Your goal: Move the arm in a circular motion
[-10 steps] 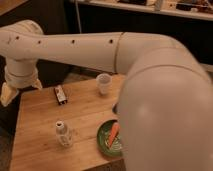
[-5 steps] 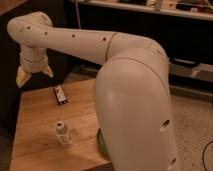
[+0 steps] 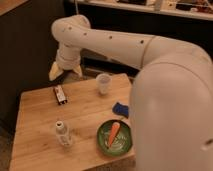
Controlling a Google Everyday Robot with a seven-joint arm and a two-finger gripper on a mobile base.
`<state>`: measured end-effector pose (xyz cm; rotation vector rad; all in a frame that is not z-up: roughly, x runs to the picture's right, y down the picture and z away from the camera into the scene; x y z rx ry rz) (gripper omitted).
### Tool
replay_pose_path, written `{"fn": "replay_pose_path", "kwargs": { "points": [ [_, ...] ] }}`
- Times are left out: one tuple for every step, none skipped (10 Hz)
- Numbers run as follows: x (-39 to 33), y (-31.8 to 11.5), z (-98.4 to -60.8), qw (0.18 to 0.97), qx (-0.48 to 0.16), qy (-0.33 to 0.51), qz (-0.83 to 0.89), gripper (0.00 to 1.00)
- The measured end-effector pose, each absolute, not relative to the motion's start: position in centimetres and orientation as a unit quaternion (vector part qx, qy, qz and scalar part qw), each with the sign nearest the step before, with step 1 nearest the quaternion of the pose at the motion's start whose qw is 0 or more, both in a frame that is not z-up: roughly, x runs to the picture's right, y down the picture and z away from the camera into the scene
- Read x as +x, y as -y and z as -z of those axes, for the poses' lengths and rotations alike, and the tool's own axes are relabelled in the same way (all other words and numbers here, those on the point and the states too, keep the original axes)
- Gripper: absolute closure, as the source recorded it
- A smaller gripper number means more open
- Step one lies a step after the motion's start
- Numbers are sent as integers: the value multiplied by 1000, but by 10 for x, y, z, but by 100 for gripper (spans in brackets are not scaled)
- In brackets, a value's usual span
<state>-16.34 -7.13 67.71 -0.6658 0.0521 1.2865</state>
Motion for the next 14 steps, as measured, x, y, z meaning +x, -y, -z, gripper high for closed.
{"fn": "replay_pose_path", "kwargs": {
  "points": [
    [-137, 69, -678, 739, -296, -31, -605, 20],
    [-88, 61, -671, 720, -275, -40, -636, 20],
    [-63, 55, -664, 710, -264, -43, -652, 20],
    [-37, 43, -654, 699, -253, -43, -667, 20],
    [-20, 35, -643, 691, -248, -38, -678, 20],
    [-9, 28, -636, 690, -248, -35, -679, 20],
    [-3, 18, -624, 697, -251, -29, -671, 20],
    [-3, 9, -616, 704, -255, -26, -662, 20],
    [-8, 0, -607, 713, -259, -24, -651, 20],
    [-20, -9, -597, 723, -263, -24, -638, 20],
    [-39, -21, -587, 731, -268, -28, -627, 20],
    [-62, -32, -577, 736, -273, -30, -618, 20],
    [-88, -44, -568, 741, -279, -31, -610, 20],
    [-114, -57, -557, 747, -286, -31, -599, 20]
  ]
}}
